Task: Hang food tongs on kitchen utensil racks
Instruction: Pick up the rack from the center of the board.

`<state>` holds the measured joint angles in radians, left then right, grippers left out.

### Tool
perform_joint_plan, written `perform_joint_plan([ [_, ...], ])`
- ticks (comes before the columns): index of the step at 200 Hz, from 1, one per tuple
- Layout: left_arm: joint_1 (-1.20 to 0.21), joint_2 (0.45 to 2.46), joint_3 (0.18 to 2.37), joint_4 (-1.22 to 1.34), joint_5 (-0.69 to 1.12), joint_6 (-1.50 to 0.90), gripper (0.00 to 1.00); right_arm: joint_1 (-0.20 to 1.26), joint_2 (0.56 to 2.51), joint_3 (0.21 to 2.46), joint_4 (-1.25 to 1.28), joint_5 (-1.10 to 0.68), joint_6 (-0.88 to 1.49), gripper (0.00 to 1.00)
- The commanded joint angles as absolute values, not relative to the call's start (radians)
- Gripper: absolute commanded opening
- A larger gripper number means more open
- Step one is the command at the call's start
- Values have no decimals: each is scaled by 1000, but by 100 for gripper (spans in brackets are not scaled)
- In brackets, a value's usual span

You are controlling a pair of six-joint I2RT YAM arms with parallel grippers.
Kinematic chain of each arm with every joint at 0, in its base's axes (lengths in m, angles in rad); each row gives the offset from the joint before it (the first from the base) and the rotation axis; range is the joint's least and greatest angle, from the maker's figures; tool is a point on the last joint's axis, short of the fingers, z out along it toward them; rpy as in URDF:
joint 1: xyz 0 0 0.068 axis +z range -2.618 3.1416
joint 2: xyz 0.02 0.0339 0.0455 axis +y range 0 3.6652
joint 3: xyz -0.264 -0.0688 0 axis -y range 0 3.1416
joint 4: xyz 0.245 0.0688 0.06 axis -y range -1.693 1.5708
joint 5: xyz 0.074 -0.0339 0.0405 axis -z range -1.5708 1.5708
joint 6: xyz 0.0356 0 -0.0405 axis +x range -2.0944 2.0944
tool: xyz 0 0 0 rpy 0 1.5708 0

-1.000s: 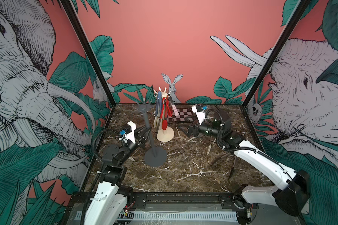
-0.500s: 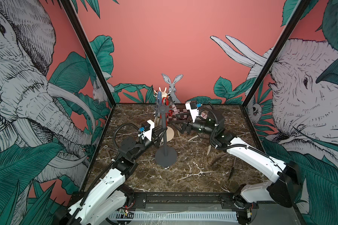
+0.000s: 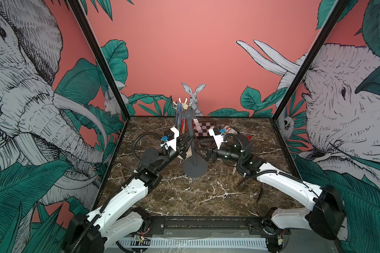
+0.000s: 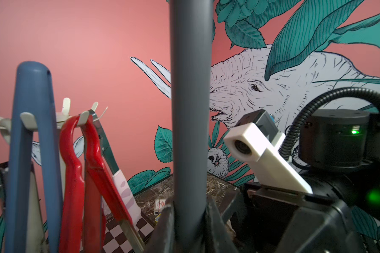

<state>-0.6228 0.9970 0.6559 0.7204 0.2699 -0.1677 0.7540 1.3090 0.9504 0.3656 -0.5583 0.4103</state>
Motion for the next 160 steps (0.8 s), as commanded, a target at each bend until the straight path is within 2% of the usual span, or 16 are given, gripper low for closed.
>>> perform_joint_plan([
  [1,-639,975,736,897,268,-192,0,762,1301,949,441,-542,386,60],
  [56,-676,980,753,879,264,-190,0,762,1308,958,407,-477,317,49],
  [109,-694,988,750,887,249,-179,0,765,1309,955,421,-485,320,43],
  [160,-744,1002,755,896,239,-171,0,764,1298,963,390,-475,308,26],
])
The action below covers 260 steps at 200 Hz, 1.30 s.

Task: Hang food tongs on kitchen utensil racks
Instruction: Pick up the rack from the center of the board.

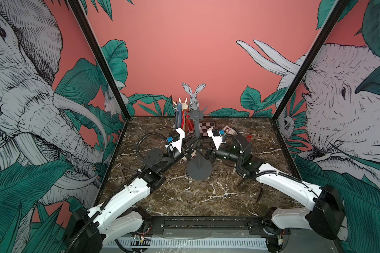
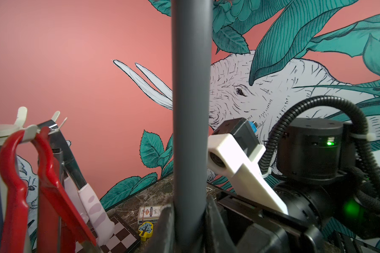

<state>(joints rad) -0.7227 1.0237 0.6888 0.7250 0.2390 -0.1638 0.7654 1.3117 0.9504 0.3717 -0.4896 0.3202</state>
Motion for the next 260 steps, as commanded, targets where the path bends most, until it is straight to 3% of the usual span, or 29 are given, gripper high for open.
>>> perform_joint_plan([
  [1,-745,1002,755,896,239,-170,0,764,1298,963,390,-476,308,25],
  [45,-762,1003,756,889,227,-154,0,765,1271,951,378,-460,291,0],
  [134,-767,1019,744,962,221,-195,0,763,1194,919,344,-386,222,0],
  [162,-767,1008,738,963,199,-196,36,763,1175,919,308,-349,182,0],
  [189,-767,986,727,955,182,-198,54,764,1151,913,271,-296,140,0],
  [260,-768,892,707,849,167,-190,62,737,1085,864,277,-160,66,0],
])
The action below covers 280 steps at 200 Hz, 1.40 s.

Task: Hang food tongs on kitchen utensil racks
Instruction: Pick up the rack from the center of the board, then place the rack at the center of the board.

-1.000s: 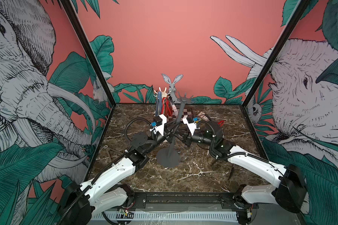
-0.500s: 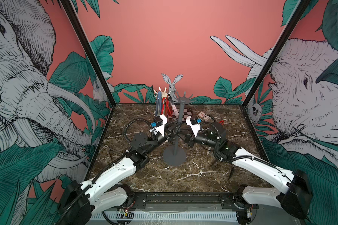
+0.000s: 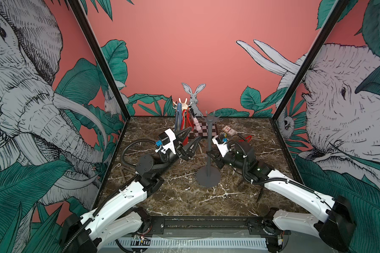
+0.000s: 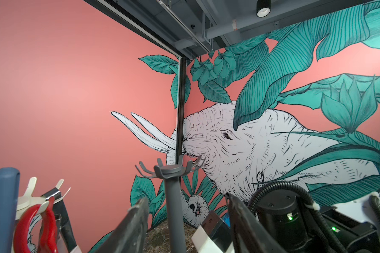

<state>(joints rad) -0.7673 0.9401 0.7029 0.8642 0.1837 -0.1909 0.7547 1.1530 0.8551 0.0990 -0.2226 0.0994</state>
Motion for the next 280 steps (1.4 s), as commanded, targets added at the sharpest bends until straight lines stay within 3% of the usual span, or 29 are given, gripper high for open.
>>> perform_joint_plan([
  [1,-768,891,707,847,166,-189,62,737,1085,864,278,-158,66,0],
  [89,-767,777,699,678,125,-150,72,676,1131,906,383,-30,-9,0],
  [280,-767,692,690,463,51,-118,79,459,1533,1191,633,-113,23,0],
])
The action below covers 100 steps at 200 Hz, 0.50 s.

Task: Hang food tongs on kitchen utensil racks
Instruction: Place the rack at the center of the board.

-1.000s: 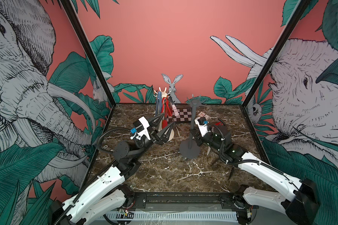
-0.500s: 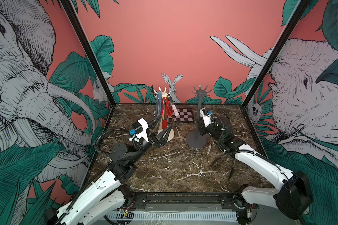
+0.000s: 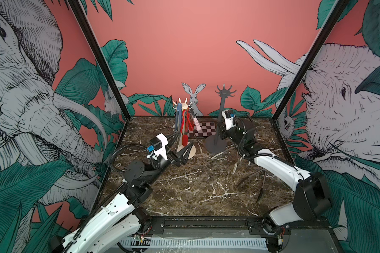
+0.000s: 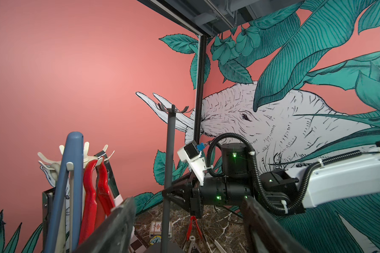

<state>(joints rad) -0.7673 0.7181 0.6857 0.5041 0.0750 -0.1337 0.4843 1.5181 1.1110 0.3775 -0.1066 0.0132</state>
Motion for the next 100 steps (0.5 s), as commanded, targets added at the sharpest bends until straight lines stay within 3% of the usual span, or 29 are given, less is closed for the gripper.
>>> perform_joint_plan([
  [1,-767,692,690,461,51,-117,79,459,1537,1191,636,-113,24,0],
  [100,-767,667,697,390,12,-93,80,441,1739,1269,777,-167,128,0],
])
